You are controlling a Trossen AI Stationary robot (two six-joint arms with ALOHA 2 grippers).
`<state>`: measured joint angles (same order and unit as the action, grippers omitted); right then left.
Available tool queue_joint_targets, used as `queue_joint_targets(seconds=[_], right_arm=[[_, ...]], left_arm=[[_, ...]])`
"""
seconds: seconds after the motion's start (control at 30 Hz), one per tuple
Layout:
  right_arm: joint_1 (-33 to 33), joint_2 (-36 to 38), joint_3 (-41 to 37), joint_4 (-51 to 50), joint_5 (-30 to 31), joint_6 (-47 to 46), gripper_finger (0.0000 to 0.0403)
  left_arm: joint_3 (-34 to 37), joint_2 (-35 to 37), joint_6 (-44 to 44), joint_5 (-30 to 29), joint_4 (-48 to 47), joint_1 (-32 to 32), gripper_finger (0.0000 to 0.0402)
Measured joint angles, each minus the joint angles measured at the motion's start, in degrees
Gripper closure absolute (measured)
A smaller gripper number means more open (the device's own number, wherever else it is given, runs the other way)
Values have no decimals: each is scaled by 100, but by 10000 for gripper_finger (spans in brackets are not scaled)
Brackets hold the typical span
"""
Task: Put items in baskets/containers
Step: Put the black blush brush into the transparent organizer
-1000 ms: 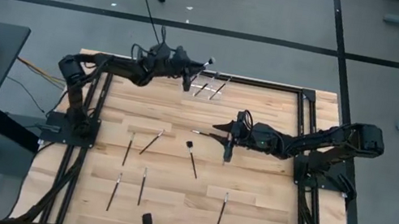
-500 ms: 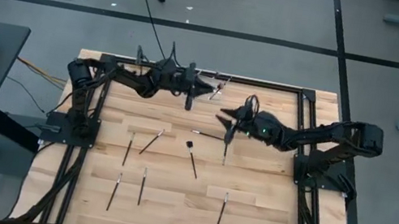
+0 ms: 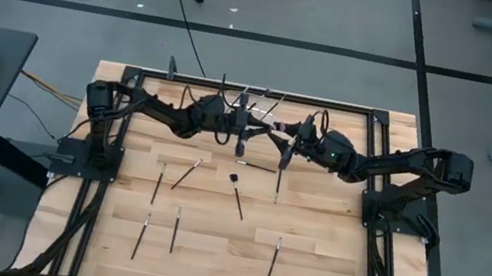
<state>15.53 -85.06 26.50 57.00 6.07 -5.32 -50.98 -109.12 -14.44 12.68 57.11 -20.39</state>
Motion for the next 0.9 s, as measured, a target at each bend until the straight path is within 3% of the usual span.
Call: queue_joint_targets(seconds=[0.2,0.27,0.47,0.67,0.8,0.9], right_arm=[[4,2,2,-11,86,1,361],[4,4,9,-94,90,51,384],[122,166,246,-701,514,68,372],[640,249,1623,-3226,553,594,388],[1035,3,2424,-4192,554,841,386],[1327,-199,2613,-4361,282,805,386]], left_arm=[[0,0,21,-9,-6,8,343],[0,0,21,-29,-32,7,334],[0,282,42,-369,-799,-45,274],[0,1200,119,-1346,-3327,7,211],[2,1647,678,-1770,-4859,47,202],[1,1742,1060,-1795,-5417,162,210]])
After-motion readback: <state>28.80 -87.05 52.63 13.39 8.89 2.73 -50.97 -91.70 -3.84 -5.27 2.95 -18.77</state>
